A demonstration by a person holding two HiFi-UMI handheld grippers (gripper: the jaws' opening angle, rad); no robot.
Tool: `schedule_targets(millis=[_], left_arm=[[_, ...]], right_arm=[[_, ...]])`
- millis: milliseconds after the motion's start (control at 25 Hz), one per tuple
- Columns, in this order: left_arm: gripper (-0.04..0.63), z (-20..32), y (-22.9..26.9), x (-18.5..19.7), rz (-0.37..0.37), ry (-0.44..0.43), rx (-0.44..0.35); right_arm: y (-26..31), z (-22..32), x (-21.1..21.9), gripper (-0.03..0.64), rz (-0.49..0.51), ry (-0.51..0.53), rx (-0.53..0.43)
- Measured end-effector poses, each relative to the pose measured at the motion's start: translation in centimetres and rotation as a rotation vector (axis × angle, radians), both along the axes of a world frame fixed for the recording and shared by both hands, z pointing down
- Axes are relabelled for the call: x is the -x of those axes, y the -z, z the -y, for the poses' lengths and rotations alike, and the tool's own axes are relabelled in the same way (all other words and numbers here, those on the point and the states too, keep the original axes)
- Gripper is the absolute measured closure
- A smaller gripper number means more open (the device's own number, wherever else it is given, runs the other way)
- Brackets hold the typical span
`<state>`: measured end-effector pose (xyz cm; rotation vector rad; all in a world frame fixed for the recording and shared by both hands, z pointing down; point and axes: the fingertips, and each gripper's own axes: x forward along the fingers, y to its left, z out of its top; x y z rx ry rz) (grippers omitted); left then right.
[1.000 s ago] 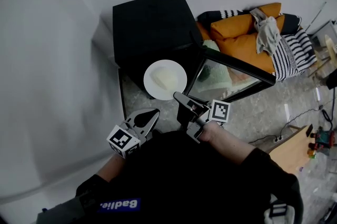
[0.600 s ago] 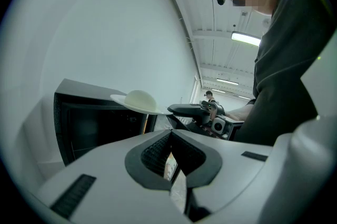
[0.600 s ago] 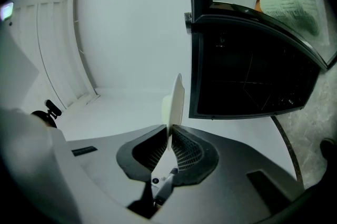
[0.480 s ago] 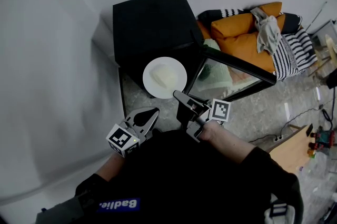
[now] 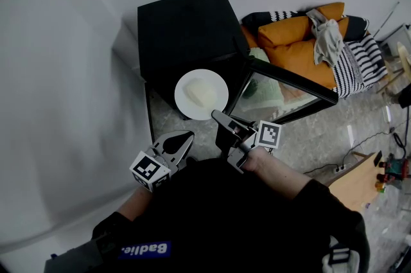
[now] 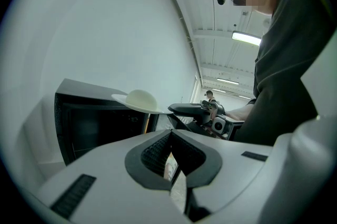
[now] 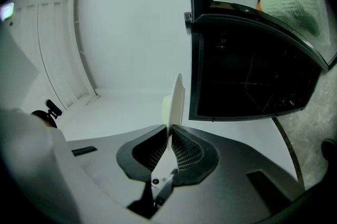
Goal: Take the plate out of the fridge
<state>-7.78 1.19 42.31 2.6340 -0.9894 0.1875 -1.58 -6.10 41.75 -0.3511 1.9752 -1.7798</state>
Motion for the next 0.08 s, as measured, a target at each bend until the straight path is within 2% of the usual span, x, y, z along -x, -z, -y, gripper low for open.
schedule_targets(millis=[80], left_arm=[[0.589,0.01,0.01,-0.04,0.001,0.0,0.0]], right_arm=[[0.01,0.02,-0.01,0.586,0.002,0.0,0.001]])
